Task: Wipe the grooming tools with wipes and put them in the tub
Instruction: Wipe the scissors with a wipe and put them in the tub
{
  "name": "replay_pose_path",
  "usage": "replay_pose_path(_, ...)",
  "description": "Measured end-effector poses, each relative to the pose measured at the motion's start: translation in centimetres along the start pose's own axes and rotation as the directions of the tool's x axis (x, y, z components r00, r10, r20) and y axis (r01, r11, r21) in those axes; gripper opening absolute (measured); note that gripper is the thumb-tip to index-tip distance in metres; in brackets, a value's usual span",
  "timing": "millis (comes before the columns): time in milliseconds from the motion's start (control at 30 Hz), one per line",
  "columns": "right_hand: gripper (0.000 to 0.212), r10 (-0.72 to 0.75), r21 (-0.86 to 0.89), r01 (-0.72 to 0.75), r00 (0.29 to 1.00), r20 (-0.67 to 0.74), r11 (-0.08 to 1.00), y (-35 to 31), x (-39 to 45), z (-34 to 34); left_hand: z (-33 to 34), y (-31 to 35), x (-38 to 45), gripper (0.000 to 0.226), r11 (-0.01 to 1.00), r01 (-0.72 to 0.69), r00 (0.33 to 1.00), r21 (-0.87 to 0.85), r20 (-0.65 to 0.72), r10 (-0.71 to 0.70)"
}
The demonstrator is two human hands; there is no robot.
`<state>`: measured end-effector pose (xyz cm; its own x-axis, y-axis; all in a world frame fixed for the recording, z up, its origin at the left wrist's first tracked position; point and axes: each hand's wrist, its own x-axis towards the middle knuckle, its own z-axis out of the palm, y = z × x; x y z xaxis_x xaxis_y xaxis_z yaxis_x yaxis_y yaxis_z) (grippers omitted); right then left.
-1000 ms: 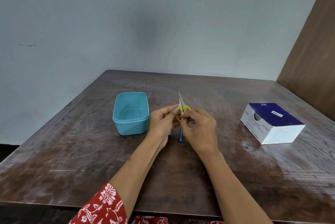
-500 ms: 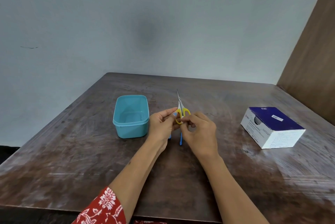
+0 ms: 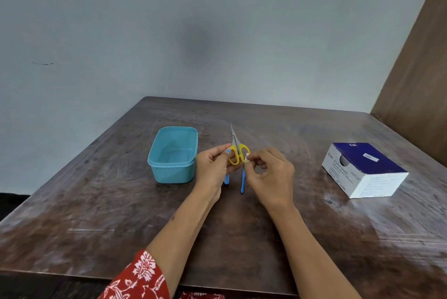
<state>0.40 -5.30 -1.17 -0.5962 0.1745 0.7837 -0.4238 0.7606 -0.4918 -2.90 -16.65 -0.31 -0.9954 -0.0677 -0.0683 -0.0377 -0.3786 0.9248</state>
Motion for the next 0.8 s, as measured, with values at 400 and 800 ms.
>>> replay_pose_path(400,0.017,-0.004,0.03,0.009,0.984,-0.18,1.0,0.8,0.2,0.0,-0.7,0.8,-1.6,0.018,0.988,0.009,0.999,0.155,-0.042,-0.002)
replay_pose_path(800,0.02,0.051,0.069,-0.039,0.981,-0.186,0.997,0.7,0.3,0.3,-7.1,12.2,-1.0,0.017,0.326,-0.102,0.932,0.94,-0.024,0.361)
